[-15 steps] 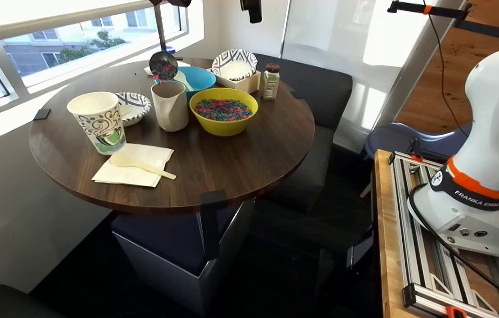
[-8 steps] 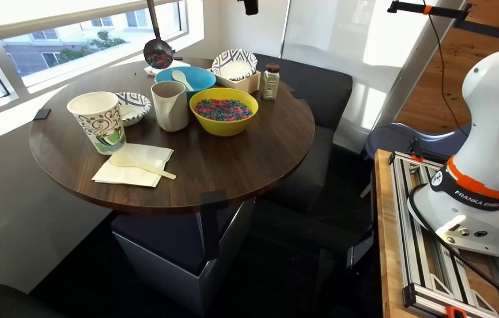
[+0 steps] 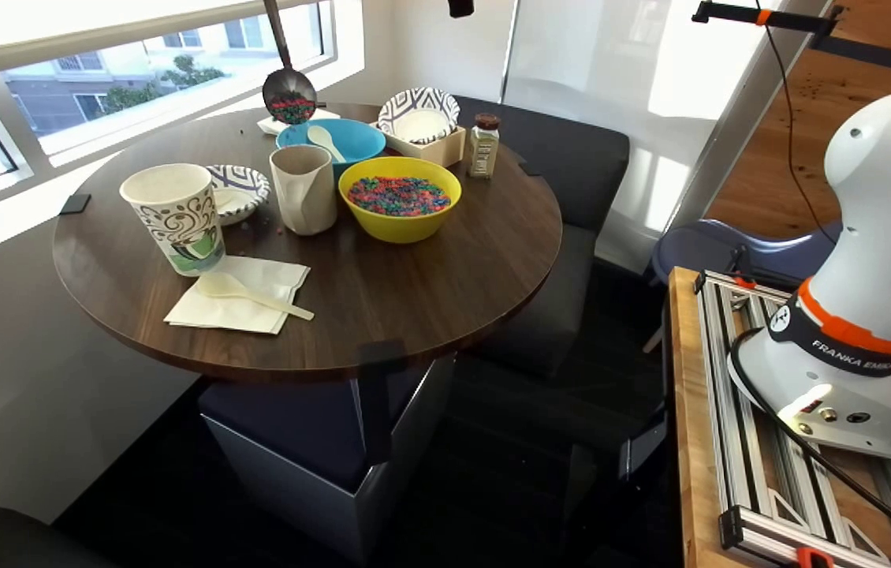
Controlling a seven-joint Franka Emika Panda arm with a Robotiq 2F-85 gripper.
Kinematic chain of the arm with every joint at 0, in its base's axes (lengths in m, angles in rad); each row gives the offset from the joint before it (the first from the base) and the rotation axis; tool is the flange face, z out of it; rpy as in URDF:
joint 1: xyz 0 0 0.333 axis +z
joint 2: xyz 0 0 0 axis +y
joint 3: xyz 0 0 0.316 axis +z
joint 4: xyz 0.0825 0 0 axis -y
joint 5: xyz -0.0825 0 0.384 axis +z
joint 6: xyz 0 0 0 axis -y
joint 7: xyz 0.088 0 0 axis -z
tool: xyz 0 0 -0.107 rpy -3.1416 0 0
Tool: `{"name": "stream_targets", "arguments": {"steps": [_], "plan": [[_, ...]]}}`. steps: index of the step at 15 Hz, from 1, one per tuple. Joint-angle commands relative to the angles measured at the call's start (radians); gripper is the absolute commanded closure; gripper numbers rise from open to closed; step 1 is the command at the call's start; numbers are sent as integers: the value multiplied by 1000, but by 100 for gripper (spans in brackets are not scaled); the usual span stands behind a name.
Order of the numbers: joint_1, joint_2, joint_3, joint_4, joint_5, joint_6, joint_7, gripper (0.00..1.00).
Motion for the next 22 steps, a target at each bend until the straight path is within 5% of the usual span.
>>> {"name": "stream_targets", "arguments": {"steps": [1, 11, 22], "plan": [[61, 98, -122, 3, 78, 67, -13, 99], [107, 234, -239, -25, 246, 121, -113, 99], [102, 274, -212, -27, 241, 109, -138, 99]]}}
